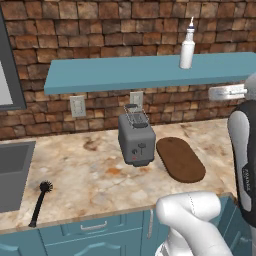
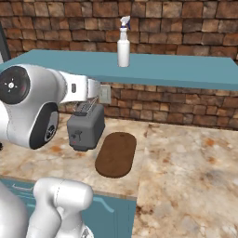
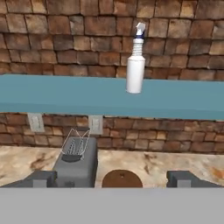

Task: Grab the spray bottle from the shelves, then place it next to the cutting board for sanitizing. Then grab the dish brush from the countertop next to the sink and place it next to the cutting board.

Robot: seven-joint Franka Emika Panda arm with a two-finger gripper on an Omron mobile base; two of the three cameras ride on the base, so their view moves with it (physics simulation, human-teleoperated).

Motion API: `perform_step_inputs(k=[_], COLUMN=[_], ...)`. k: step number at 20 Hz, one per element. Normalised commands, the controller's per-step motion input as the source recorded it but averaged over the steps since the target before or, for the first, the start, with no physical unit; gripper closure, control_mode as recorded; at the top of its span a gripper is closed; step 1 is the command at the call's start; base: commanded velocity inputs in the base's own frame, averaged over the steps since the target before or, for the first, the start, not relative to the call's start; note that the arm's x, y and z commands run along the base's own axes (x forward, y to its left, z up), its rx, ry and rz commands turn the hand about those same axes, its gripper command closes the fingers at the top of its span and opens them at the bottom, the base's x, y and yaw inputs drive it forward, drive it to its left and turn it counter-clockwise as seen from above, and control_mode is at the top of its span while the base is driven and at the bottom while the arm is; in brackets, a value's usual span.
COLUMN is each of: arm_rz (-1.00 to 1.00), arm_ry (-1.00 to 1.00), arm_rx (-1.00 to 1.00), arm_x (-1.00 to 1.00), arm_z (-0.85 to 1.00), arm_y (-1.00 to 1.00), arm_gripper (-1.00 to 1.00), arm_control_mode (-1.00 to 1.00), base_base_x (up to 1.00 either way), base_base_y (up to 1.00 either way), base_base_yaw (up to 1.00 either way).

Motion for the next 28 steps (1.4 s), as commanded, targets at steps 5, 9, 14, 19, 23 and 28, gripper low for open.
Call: perform_step_inputs(k=[5, 9, 14, 19, 23, 28], arm_rz=[0.00, 0.00, 0.02, 0.04, 0.01, 0.00], arm_ry=[-0.28, -0.10, 0.00, 0.05, -0.02, -0.30], arm_rx=[0.00, 0.00, 0.00, 0.00, 0.00, 0.00], arm_x=[-0.02, 0.46, 0.68, 0.66, 0.54, 0.18], arm_z=[0.44, 0.05, 0.00, 0.00, 0.05, 0.36], arm_y=[-0.26, -0.16, -0.17, -0.23, -0.18, 0.00], arm_gripper=[-1.00, -1.00, -1.00, -1.00, -1.00, -1.00], arm_control_mode=[-1.00, -1.00, -1.00, -1.00, -1.00, -1.00], base_base_x=[0.00, 0.00, 0.00, 0.00, 0.00, 0.00], base_base_y=[0.00, 0.00, 0.00, 0.00, 0.00, 0.00], base_base_yaw=[0.00, 0.00, 0.00, 0.00, 0.00, 0.00])
